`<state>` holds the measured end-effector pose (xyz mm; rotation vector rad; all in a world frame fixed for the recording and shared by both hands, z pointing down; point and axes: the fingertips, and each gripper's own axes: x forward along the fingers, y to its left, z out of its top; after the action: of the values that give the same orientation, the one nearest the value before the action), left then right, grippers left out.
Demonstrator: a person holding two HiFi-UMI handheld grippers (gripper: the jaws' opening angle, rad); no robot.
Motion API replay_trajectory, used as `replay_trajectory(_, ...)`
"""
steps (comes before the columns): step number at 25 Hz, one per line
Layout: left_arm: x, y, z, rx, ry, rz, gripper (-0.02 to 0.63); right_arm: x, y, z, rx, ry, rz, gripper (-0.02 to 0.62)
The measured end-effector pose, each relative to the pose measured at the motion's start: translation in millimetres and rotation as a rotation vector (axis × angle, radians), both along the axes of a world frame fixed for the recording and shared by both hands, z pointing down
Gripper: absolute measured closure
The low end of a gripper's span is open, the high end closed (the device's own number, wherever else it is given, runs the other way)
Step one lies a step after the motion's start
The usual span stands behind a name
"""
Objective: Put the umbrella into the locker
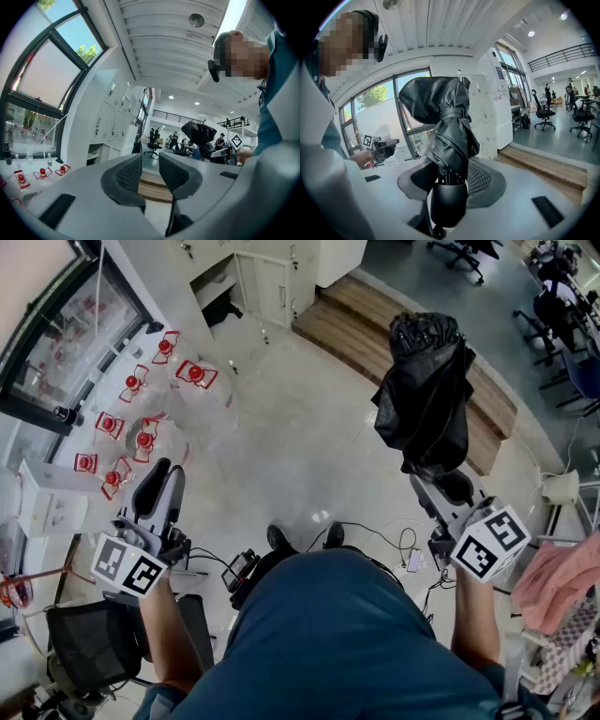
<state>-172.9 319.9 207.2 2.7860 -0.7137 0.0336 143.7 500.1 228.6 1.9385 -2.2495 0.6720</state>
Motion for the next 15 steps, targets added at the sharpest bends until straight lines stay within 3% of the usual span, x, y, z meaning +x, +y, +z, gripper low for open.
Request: replay_trajectory(15, -4.6, 1.4, -1.2, -0.003, 0.004, 0.033, 0.476, -10.6, 7.3, -11.7, 0.039, -0.012, 0.038, 0.41)
